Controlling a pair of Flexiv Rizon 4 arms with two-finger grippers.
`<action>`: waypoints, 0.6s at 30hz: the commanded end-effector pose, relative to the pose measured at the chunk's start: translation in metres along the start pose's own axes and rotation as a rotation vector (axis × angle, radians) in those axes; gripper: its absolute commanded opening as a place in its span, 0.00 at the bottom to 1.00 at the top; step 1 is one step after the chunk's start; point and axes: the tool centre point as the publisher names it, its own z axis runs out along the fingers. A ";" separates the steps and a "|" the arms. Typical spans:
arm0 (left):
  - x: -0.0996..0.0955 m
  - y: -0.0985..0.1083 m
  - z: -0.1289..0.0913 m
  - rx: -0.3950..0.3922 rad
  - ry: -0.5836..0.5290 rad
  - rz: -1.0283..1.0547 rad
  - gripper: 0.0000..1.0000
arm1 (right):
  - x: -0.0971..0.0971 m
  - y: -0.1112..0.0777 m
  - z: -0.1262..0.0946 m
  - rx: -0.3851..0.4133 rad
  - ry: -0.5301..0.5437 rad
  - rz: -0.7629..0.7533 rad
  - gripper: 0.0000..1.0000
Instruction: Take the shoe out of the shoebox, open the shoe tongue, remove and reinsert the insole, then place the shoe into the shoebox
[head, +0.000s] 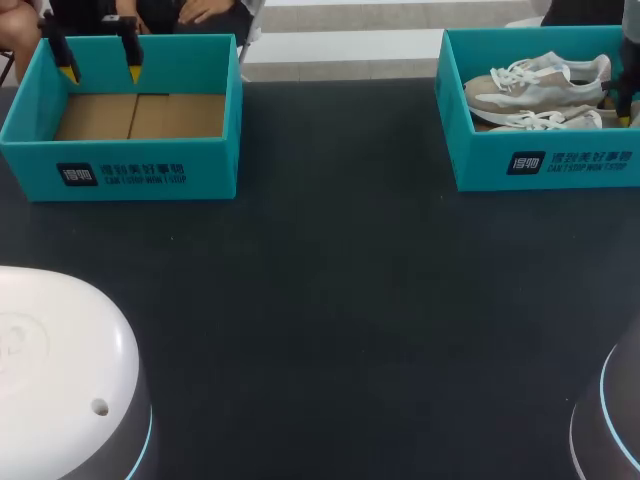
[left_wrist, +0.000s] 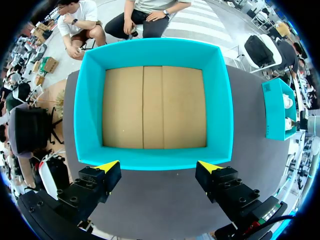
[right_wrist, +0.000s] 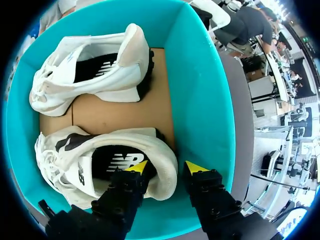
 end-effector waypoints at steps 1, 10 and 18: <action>0.000 0.000 0.000 -0.001 -0.001 0.000 1.00 | 0.003 0.003 0.005 0.012 -0.015 0.000 0.00; 0.000 0.000 0.000 -0.001 -0.001 0.000 1.00 | -0.007 0.000 -0.016 0.026 -0.049 0.018 0.00; 0.000 0.000 0.000 -0.001 -0.001 0.000 1.00 | -0.025 -0.008 -0.084 0.069 -0.058 0.054 0.00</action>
